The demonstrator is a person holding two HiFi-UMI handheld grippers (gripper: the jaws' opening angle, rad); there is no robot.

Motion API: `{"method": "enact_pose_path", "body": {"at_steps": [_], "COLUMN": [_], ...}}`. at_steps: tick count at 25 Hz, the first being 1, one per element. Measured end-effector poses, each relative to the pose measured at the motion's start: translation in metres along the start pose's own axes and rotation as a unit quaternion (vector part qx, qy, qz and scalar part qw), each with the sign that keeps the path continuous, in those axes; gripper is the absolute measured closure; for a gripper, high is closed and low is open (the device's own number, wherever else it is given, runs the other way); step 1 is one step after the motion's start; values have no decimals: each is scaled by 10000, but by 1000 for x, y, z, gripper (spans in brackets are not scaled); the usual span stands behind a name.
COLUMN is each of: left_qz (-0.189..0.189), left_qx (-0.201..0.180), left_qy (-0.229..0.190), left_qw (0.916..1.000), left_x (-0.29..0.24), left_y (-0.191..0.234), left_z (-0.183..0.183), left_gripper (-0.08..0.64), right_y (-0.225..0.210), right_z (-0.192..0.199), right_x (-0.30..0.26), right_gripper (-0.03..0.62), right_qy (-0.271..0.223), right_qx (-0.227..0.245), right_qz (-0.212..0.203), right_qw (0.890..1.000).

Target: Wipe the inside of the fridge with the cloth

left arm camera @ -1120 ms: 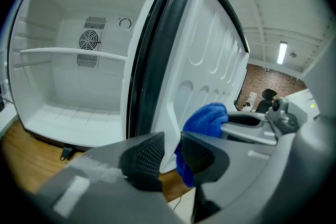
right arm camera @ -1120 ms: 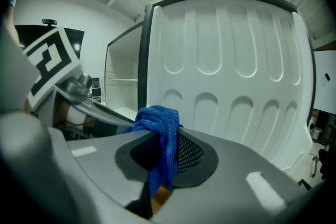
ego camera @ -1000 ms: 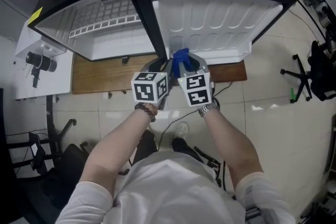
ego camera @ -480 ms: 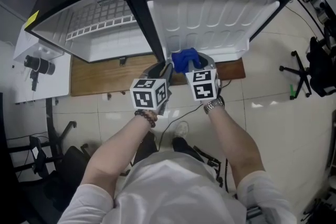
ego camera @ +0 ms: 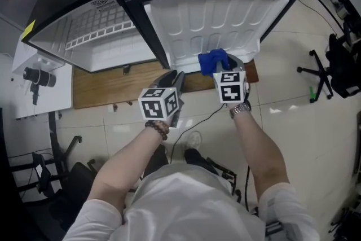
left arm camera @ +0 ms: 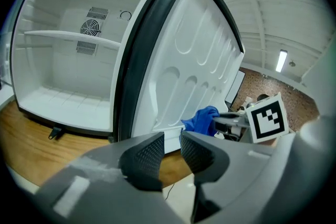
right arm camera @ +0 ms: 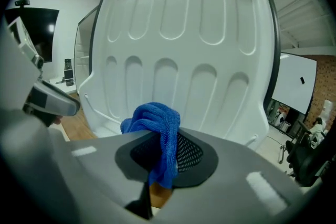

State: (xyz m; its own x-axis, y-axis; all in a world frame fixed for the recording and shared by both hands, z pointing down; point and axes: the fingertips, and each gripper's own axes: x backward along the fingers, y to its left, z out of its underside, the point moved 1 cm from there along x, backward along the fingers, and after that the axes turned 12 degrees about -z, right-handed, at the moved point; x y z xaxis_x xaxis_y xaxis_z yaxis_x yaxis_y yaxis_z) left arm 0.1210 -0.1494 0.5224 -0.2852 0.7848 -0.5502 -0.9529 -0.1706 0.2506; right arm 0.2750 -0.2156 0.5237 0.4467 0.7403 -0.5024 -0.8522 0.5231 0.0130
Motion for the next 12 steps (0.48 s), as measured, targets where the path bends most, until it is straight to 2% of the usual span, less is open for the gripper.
{"method": "enact_pose_path", "body": {"at_steps": [12], "left_qz": [290], "left_qx": [778], "left_qy": [295], "left_qw": [9961], "left_x": [-21], "left_y": [-11], "left_z": [14], "left_gripper": [451], "right_y": [-67], "right_z": [15], "right_x": [21], "right_gripper": [543], "right_qy": [177], "right_qx": [-74], "right_qz": [624], "right_qw": [9979]}}
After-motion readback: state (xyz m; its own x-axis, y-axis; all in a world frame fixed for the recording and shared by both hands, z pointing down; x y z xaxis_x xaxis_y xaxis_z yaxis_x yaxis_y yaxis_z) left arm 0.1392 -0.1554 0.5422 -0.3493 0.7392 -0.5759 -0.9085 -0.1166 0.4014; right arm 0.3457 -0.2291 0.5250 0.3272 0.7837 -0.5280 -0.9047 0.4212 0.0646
